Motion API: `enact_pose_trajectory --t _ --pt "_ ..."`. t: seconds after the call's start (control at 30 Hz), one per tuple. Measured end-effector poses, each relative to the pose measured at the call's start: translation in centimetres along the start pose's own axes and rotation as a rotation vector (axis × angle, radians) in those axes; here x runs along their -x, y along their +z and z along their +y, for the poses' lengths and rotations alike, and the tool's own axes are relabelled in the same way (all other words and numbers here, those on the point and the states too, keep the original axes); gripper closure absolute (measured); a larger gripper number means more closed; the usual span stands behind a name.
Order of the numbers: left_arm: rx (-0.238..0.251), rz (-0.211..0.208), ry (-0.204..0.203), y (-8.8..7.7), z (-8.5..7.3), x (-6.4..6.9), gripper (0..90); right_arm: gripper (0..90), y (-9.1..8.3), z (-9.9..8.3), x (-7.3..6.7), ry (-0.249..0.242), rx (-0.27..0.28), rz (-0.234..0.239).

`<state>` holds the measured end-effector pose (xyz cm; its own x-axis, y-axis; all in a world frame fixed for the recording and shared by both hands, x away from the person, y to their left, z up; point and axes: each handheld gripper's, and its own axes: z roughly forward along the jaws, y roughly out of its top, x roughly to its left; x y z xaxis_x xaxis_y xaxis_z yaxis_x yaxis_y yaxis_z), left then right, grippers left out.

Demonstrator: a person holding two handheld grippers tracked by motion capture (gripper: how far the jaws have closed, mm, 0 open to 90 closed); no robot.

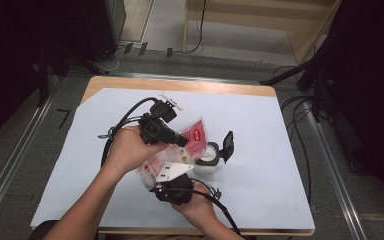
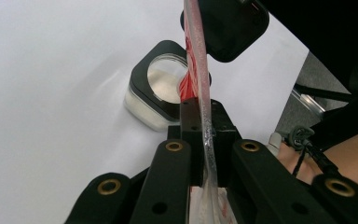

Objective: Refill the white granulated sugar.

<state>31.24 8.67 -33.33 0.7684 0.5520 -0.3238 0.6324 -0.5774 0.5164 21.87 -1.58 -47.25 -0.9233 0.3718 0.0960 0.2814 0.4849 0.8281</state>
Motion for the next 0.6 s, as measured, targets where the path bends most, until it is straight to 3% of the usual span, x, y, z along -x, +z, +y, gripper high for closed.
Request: enact_pose_trajectory --t 0.23,0.33,0.5,0.6 --pt "0.057 0.0 -0.004 -0.7 -0.1 0.0 89.0 76.5 -0.4 0.1 0.5 0.017 0.009 -0.013" --pt "0.069 0.042 0.006 -1.0 -0.3 0.1 89.6 76.1 -0.9 0.2 1.0 0.052 0.036 -0.015" --pt "0.111 0.044 0.002 -1.3 -0.5 -0.3 90.0 76.7 -2.0 0.4 2.6 0.132 0.09 -0.014" --pt "0.139 0.054 0.018 -1.4 -0.6 -0.4 90.0 76.7 -2.1 0.3 3.0 0.13 0.09 -0.03"
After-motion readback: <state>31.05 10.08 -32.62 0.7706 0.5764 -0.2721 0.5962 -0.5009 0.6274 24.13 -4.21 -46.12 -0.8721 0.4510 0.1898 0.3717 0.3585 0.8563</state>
